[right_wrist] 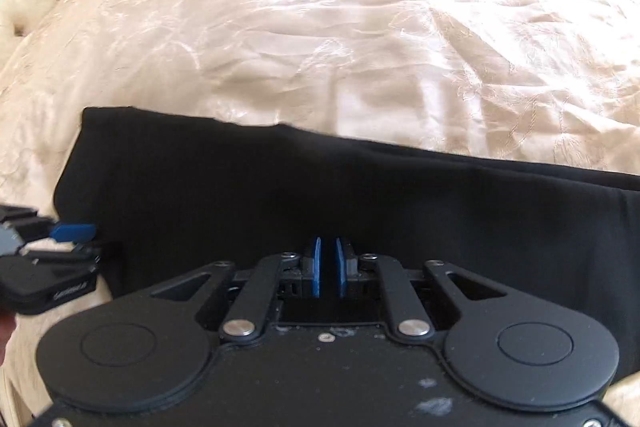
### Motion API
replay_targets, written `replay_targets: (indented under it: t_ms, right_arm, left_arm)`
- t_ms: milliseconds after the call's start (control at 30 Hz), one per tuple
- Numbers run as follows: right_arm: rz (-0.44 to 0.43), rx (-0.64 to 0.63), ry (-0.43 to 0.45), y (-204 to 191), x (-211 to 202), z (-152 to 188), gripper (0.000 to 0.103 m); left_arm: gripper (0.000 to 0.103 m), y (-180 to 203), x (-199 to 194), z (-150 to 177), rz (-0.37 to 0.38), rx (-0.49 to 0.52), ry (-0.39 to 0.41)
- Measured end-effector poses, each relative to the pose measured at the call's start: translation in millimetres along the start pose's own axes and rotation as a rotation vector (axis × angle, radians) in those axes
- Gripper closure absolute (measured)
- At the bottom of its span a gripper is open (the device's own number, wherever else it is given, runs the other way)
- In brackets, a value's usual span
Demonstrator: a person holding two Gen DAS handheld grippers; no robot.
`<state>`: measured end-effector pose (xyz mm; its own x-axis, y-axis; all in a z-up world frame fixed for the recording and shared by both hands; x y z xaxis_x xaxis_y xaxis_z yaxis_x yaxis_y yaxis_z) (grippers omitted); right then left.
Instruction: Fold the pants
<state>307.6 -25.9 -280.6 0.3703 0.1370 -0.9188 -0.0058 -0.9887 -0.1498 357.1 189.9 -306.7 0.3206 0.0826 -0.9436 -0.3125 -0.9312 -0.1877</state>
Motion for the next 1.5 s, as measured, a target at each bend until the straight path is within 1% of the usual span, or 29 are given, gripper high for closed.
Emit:
replay_targets:
  t_ms: [33, 100, 200, 267, 333, 400, 433, 467, 533, 567, 667, 700, 767, 833, 900, 1000, 1033, 1067, 1100, 1167, 1267, 1367, 1400, 1433, 1467, 1500]
  right_arm:
    - [0.009, 0.001, -0.003, 3, 8, -8, 0.096]
    - [0.019, -0.030, 0.000, 5, 21, -24, 0.096]
    - [0.030, -0.090, -0.001, 9, 31, -44, 0.100]
    - [0.018, -0.102, 0.003, 10, 36, -49, 0.101]
    - [0.003, -0.098, 0.025, 8, 35, -53, 0.100]
    - [-0.015, -0.066, 0.059, 6, 26, -53, 0.096]
    - [-0.023, -0.041, 0.080, 11, 15, -52, 0.092]
    - [-0.026, -0.011, 0.104, 14, 11, -48, 0.089]
    - [-0.031, 0.052, 0.140, 31, -10, -40, 0.084]
    - [-0.025, 0.089, 0.153, 44, -20, -33, 0.081]
    - [0.010, 0.179, 0.182, 90, -55, -7, 0.079]
    - [0.036, 0.206, 0.190, 109, -67, 6, 0.079]
    - [0.105, 0.230, 0.192, 147, -85, 26, 0.078]
    - [0.175, 0.238, 0.184, 188, -100, 44, 0.077]
    - [0.250, 0.247, 0.178, 232, -116, 61, 0.075]
    - [0.356, 0.265, 0.181, 300, -142, 83, 0.069]
    - [0.384, 0.270, 0.187, 320, -151, 88, 0.066]
    - [0.411, 0.274, 0.193, 344, -162, 95, 0.060]
    - [0.432, 0.276, 0.192, 363, -171, 101, 0.057]
    - [0.459, 0.274, 0.177, 397, -175, 108, 0.056]
    - [0.459, 0.248, 0.138, 430, -169, 113, 0.056]
    - [0.432, 0.212, 0.110, 445, -158, 113, 0.056]
    - [0.410, 0.198, 0.106, 447, -155, 112, 0.056]
    - [0.387, 0.185, 0.100, 449, -153, 113, 0.060]
    - [0.364, 0.170, 0.088, 449, -149, 112, 0.076]
    - [0.346, 0.156, 0.071, 447, -145, 112, 0.089]
  left_arm:
    - [0.072, 0, -1, 2, -0.004, -0.009, -0.002]
    - [0.071, -1, -3, 4, -0.012, -0.027, -0.004]
    - [0.071, 0, -4, 8, -0.033, -0.039, -0.006]
    - [0.071, 1, -4, 8, -0.051, -0.043, -0.011]
    - [0.071, 2, -7, 8, -0.069, -0.055, -0.019]
    - [0.072, 2, -13, 7, -0.083, -0.077, -0.019]
    - [0.072, 2, -17, 7, -0.090, -0.084, -0.017]
    - [0.072, 3, -22, 6, -0.095, -0.090, -0.013]
    - [0.072, 8, -34, 5, -0.091, -0.098, 0.003]
    - [0.072, 14, -42, 4, -0.087, -0.100, 0.012]
    - [0.072, 39, -63, -3, -0.071, -0.087, 0.049]
    - [0.072, 51, -69, -5, -0.066, -0.075, 0.060]
    - [0.072, 79, -80, -8, -0.050, -0.057, 0.075]
    - [0.072, 109, -87, -11, -0.016, -0.045, 0.082]
    - [0.072, 146, -92, -15, 0.014, -0.026, 0.087]
    - [0.072, 198, -97, -14, 0.040, 0.006, 0.100]
    - [0.072, 213, -98, -15, 0.048, 0.013, 0.107]
    - [0.072, 228, -99, -15, 0.055, 0.023, 0.114]
    - [0.072, 244, -101, -15, 0.058, 0.031, 0.119]
    - [0.072, 267, -104, -15, 0.054, 0.041, 0.122]
    - [0.072, 291, -107, -11, 0.053, 0.036, 0.118]
    - [0.072, 309, -109, -9, 0.047, 0.034, 0.108]
    - [0.072, 313, -110, -8, 0.042, 0.036, 0.105]
    - [0.072, 317, -113, -7, 0.034, 0.040, 0.100]
    - [0.072, 320, -113, -7, 0.027, 0.042, 0.096]
    - [0.072, 323, -112, -7, 0.022, 0.042, 0.092]
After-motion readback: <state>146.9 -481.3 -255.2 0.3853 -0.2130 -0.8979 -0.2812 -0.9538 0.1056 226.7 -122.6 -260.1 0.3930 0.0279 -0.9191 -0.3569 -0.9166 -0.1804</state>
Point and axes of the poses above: each gripper's, at about its wrist camera, not at the fingertips, and x roughly the way its jaws point, y to its right, z to its underside, the point moved 10 cm from there along x, roughly the way its jaws point, and after that the axes turned 12 degrees about -x, right-handed, at the moved point
